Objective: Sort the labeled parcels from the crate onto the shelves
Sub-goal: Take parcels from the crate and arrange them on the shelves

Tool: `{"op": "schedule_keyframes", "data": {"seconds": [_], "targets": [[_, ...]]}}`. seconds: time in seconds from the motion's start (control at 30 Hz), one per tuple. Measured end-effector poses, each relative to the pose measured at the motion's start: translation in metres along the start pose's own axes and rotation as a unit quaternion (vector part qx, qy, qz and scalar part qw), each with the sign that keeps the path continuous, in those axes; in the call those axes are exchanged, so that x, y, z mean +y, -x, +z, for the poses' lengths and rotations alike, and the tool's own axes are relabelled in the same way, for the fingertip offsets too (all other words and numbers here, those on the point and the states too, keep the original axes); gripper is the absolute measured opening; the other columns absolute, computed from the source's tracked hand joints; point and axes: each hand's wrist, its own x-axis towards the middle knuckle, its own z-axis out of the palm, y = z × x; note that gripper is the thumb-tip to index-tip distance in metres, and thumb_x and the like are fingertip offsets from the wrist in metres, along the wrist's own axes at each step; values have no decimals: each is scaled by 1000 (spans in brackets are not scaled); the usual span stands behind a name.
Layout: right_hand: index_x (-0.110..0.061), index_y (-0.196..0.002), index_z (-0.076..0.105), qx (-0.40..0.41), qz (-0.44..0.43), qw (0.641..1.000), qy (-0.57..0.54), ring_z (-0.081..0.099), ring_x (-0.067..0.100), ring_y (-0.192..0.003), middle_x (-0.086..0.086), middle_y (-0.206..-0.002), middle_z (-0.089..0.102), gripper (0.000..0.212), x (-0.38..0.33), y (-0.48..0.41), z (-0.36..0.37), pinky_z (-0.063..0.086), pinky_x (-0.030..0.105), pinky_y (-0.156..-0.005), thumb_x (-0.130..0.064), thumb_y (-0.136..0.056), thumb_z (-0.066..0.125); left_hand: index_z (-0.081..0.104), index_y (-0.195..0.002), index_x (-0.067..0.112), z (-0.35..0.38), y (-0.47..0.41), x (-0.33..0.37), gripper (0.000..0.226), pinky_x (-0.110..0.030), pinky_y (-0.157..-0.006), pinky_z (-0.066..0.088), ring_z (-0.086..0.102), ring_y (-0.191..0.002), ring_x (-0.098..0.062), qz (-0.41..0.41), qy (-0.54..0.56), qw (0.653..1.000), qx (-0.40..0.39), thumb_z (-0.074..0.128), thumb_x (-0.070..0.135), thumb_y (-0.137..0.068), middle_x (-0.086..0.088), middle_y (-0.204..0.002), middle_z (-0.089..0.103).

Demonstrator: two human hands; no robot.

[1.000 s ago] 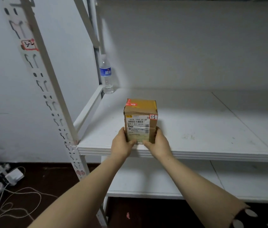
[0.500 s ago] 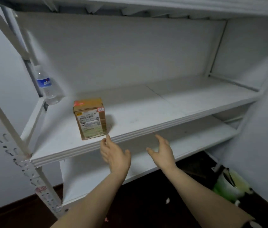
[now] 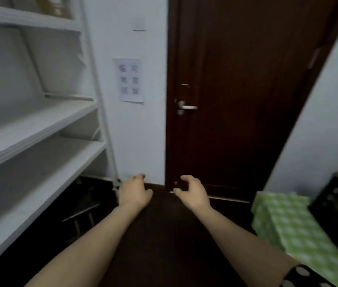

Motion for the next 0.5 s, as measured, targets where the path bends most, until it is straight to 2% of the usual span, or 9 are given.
{"op": "schedule_keyframes", "data": {"seconds": [0.13, 0.27, 0.4, 0.5], "targets": [[-19, -137, 45, 107, 90, 990, -27, 50, 16, -121, 1, -140, 43, 50, 90, 14, -111, 40, 21, -90, -25, -90, 61, 41, -142, 18, 65, 3, 135, 61, -36, -103, 41, 51, -122, -26, 129, 1, 990, -61, 61, 27, -85, -9, -135, 52], [-17, -133, 49, 201, 162, 964, -61, 53, 15, -118, 3, -135, 50, 48, 167, 39, -198, 38, 21, -95, -21, -87, 62, 39, -142, 19, 120, 14, 251, 62, -39, -104, 41, 50, -122, -24, 242, -12, 965, -96, 63, 29, -86, -7, -136, 51], [-18, -136, 45, 282, 231, 930, -56, 53, 20, -118, 2, -138, 45, 49, 228, 61, -269, 41, 29, -96, -25, -90, 59, 41, -141, 20, 173, 24, 355, 63, -35, -103, 41, 50, -122, -25, 319, -21, 935, -153, 62, 35, -84, -7, -136, 50], [-18, -136, 46, 347, 264, 898, -50, 54, 18, -117, 1, -138, 45, 47, 269, 67, -320, 43, 29, -94, -23, -91, 58, 43, -140, 20, 209, 30, 425, 64, -35, -102, 41, 49, -124, -26, 369, -4, 910, -192, 63, 37, -82, -7, -137, 50]]}}
